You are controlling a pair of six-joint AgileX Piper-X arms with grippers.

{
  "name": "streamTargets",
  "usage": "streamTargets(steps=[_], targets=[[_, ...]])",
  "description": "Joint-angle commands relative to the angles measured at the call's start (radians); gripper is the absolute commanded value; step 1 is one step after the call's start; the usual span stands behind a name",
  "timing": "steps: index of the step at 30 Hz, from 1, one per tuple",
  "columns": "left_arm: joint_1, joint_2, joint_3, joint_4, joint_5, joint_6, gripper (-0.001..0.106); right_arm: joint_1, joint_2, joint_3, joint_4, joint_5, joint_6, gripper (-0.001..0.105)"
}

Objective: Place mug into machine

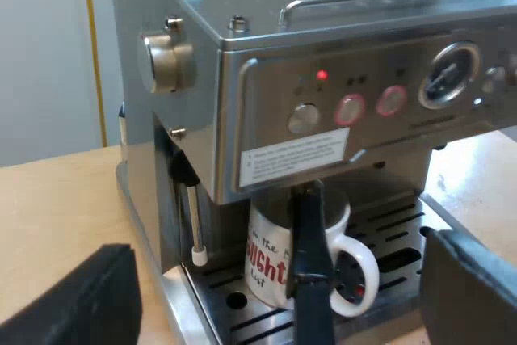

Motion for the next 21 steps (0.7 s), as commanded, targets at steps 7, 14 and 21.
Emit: streamTargets(steps=[7,14,21], targets=[[0.001,-0.079,-0.008,0.126,-0.007,0.023,0.072,-0.181,-0.049,-0.01,0.017,-0.091,-0.019,0.085],[0.001,-0.149,-0.008,0.18,-0.041,0.054,0.072,-0.344,-0.119,-0.01,0.104,-0.189,-0.089,0.085],[0.001,-0.183,-0.009,0.209,-0.039,0.054,0.072,-0.423,-0.217,0.018,0.112,-0.204,-0.093,0.085]])
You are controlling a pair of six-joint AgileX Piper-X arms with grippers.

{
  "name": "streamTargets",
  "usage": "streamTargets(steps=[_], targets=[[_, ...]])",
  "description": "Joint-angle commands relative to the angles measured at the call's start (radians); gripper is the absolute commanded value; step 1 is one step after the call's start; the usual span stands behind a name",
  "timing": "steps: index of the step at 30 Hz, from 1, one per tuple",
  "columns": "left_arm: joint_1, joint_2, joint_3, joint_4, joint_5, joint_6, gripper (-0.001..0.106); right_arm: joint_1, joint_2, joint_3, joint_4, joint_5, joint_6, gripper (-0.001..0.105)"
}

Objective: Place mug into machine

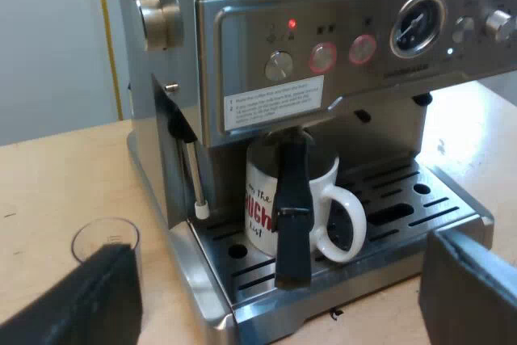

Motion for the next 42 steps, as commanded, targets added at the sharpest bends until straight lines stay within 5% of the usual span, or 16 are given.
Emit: streamTargets(steps=[1,17,42], targets=[[0.001,-0.016,-0.008,0.017,-0.01,0.002,0.072,-0.008,-0.045,0.015,-0.001,-0.009,-0.02,0.085],[0.001,-0.117,-0.009,0.077,-0.001,0.014,0.072,-0.008,-0.315,0.137,0.056,-0.009,-0.02,0.085],[0.001,-0.5,-0.009,0.457,0.011,0.001,0.072,-0.008,-0.557,0.137,0.262,-0.009,-0.018,0.085]])
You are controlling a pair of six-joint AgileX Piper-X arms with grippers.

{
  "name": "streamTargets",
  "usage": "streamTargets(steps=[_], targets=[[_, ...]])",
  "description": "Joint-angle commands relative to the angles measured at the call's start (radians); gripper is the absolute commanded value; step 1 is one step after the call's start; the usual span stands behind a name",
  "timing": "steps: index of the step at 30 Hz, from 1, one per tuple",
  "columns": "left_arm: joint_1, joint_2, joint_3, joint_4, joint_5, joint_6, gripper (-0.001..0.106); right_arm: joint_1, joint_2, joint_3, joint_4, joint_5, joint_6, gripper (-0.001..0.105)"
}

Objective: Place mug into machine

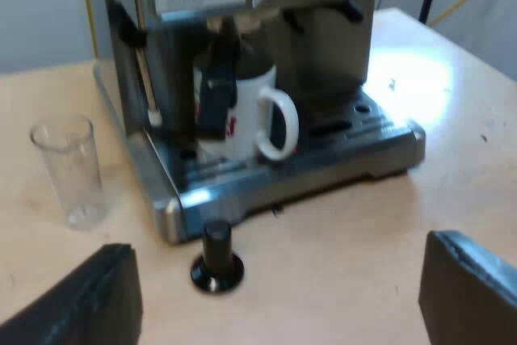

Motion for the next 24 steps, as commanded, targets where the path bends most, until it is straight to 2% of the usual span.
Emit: streamTargets(steps=[1,4,13,19,24], targets=[[0.001,-0.126,-0.005,0.045,0.006,-0.011,0.072,-0.004,-0.04,-0.001,0.018,0.0,-0.013,0.085],[0.001,-0.144,-0.015,0.096,0.018,-0.011,0.072,-0.004,-0.085,-0.001,0.048,0.0,-0.013,0.085],[0.001,-0.143,-0.015,0.126,0.054,-0.014,0.072,-0.004,-0.236,-0.001,0.198,0.0,-0.01,0.085],[0.001,-0.143,-0.015,0.137,0.054,-0.014,0.072,-0.004,-0.343,-0.001,0.288,0.0,0.044,0.085],[0.001,-0.143,-0.015,0.137,0.054,-0.012,0.072,-0.001,-0.341,0.006,0.36,0.017,0.061,0.085]])
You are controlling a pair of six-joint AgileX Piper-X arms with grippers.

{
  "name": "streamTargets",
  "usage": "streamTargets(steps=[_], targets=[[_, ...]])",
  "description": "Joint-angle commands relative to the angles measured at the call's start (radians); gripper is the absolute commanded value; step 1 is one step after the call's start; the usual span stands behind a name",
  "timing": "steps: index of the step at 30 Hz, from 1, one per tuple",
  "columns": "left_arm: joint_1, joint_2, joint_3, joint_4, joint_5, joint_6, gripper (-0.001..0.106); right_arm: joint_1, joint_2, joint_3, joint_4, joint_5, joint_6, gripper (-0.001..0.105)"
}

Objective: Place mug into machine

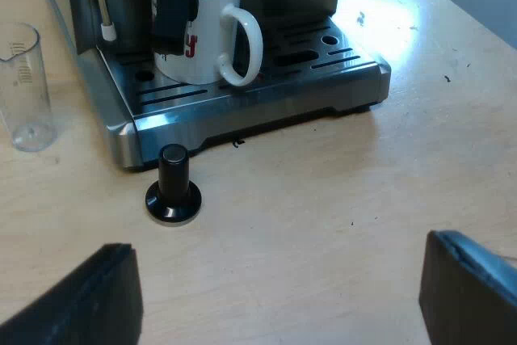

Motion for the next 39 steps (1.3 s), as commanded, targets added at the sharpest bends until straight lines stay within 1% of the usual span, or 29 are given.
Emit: streamTargets(steps=[1,3,9,12,14,15,16,17,19,23,31,35,39], targets=[[0.001,-0.143,-0.007,-0.004,0.011,-0.007,0.072,-0.001,-0.041,0.017,0.001,0.007,0.001,0.085],[0.001,-0.143,-0.007,-0.004,0.011,-0.008,0.072,-0.001,-0.041,0.031,-0.013,0.007,0.001,0.085],[0.001,-0.143,-0.005,-0.018,-0.002,-0.001,0.072,-0.001,-0.038,0.099,-0.153,0.007,0.001,0.085],[0.001,-0.143,0.014,-0.06,-0.096,-0.002,0.072,-0.001,-0.038,0.153,-0.223,0.007,0.001,0.085],[0.001,-0.143,0.038,-0.071,-0.205,-0.004,0.072,-0.001,-0.038,0.195,-0.24,0.007,0.001,0.085],[0.001,-0.143,0.046,-0.072,-0.23,-0.004,0.072,-0.001,-0.036,0.202,-0.241,0.007,0.001,0.085],[0.001,-0.143,0.06,-0.075,-0.27,-0.004,0.072,-0.001,-0.036,0.226,-0.244,0.007,0.001,0.085],[0.001,-0.143,0.076,-0.079,-0.297,-0.004,0.072,-0.001,-0.036,0.247,-0.253,0.007,0.014,0.085],[0.001,-0.143,0.108,-0.084,-0.315,-0.004,0.072,-0.001,-0.036,0.282,-0.264,0.007,0.037,0.085],[0.001,-0.143,0.169,-0.146,-0.314,-0.004,0.072,-0.001,-0.036,0.347,-0.289,0.007,0.043,0.085],[0.001,-0.139,0.195,-0.245,-0.314,-0.002,0.072,-0.001,-0.036,0.405,-0.321,0.007,0.044,0.085],[0.001,-0.137,0.207,-0.259,-0.314,-0.002,0.072,-0.001,-0.034,0.433,-0.344,0.007,0.044,0.085],[0.001,-0.137,0.207,-0.259,-0.314,-0.002,0.072,-0.001,-0.035,0.433,-0.347,0.007,0.044,0.085]])
